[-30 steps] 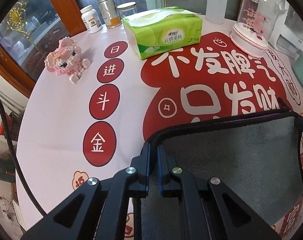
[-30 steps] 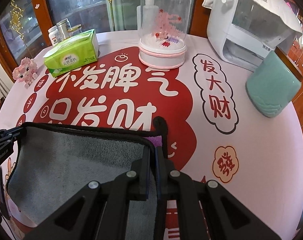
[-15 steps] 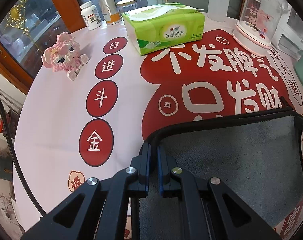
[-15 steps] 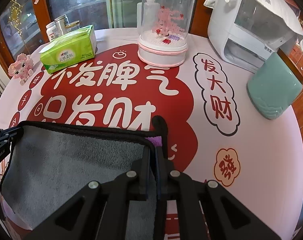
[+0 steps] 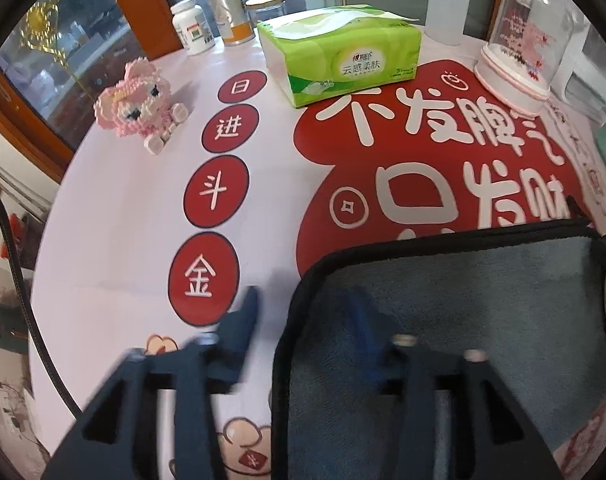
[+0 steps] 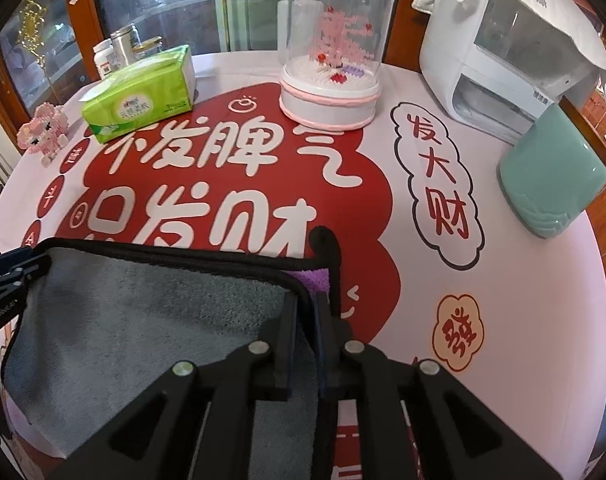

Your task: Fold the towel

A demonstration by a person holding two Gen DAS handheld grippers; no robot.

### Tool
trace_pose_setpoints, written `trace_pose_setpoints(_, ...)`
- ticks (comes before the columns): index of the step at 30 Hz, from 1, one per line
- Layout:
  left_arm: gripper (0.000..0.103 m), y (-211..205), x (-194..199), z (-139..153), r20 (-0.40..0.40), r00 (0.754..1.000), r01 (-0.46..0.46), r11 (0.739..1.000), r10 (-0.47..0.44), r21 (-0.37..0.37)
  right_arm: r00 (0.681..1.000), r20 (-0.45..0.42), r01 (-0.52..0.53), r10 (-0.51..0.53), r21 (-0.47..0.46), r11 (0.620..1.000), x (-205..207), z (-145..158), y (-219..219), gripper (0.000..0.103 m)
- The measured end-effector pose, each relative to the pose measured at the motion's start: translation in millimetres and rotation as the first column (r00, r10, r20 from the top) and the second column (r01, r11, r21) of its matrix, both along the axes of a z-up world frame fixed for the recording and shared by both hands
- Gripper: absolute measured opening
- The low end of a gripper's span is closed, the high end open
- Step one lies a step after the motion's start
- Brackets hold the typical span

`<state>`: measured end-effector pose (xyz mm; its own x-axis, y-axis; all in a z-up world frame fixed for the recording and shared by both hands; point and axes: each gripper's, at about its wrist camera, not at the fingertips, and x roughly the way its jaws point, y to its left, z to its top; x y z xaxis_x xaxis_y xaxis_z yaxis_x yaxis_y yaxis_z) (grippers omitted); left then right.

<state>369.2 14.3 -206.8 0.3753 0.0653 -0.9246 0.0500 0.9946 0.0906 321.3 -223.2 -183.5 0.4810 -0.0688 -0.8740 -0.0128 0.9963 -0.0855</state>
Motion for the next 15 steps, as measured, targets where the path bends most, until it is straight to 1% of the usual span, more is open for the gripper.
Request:
trace_pose_setpoints(1, 0.063, 1.5, -2.3, 3.3, 0.001, 1.0, -0.004, 1.0, 0.004, -0.018, 1.0, 0.008, -0.006, 0.006, -0.007, 1.0, -2.6, 3.4, 1.5, 0.021)
trace_pose_setpoints(2, 0.064, 1.8, -4.7, 7.0, 0.007, 1.0, -0.004, 1.0, 0.005, -0.029, 1.0, 0.018, -0.012, 0.012, -0.016, 1.0, -5.7, 7.2, 3.3, 0.024)
trace_pose_setpoints(3, 0.068, 1.4, -7.5, 11.5, 0.014, 1.0, -0.003, 0.999, 0.004, -0.033, 0.999, 0.029, -0.018, 0.019, -0.024, 1.0, -9.6, 11.8, 5.4, 0.028)
trace_pose_setpoints(5, 0.074, 0.3, -14.6, 21.8, 0.031, 0.999, -0.004, 0.999, 0.005, -0.034, 0.999, 0.04, -0.027, 0.028, -0.03, 0.999, -16.6, 20.5, 8.5, 0.032)
trace_pose_setpoints(9, 0.074, -4.7, -32.4, 48.1, 0.076, 0.997, -0.001, 0.999, 0.004, -0.046, 0.997, 0.065, -0.03, 0.031, -0.018, 0.999, -34.9, 41.1, 12.8, 0.035)
trace_pose_setpoints(11, 0.074, -8.3, -42.1, 61.3, 0.094, 0.996, 0.004, 0.999, 0.001, -0.054, 0.997, 0.076, -0.028, 0.029, -0.013, 1.0, -45.0, 51.0, 14.6, 0.038)
trace_pose_setpoints(13, 0.075, -10.6, -54.7, 75.4, 0.113, 0.994, 0.008, 0.998, -0.001, -0.066, 0.996, 0.086, -0.021, 0.022, -0.008, 1.0, -57.9, 61.4, 16.7, 0.045)
trace_pose_setpoints(15, 0.076, -11.5, -68.3, 87.3, 0.126, 0.992, 0.011, 0.997, -0.001, -0.075, 0.995, 0.097, -0.016, 0.016, 0.001, 1.0, -72.2, 71.9, 18.4, 0.049)
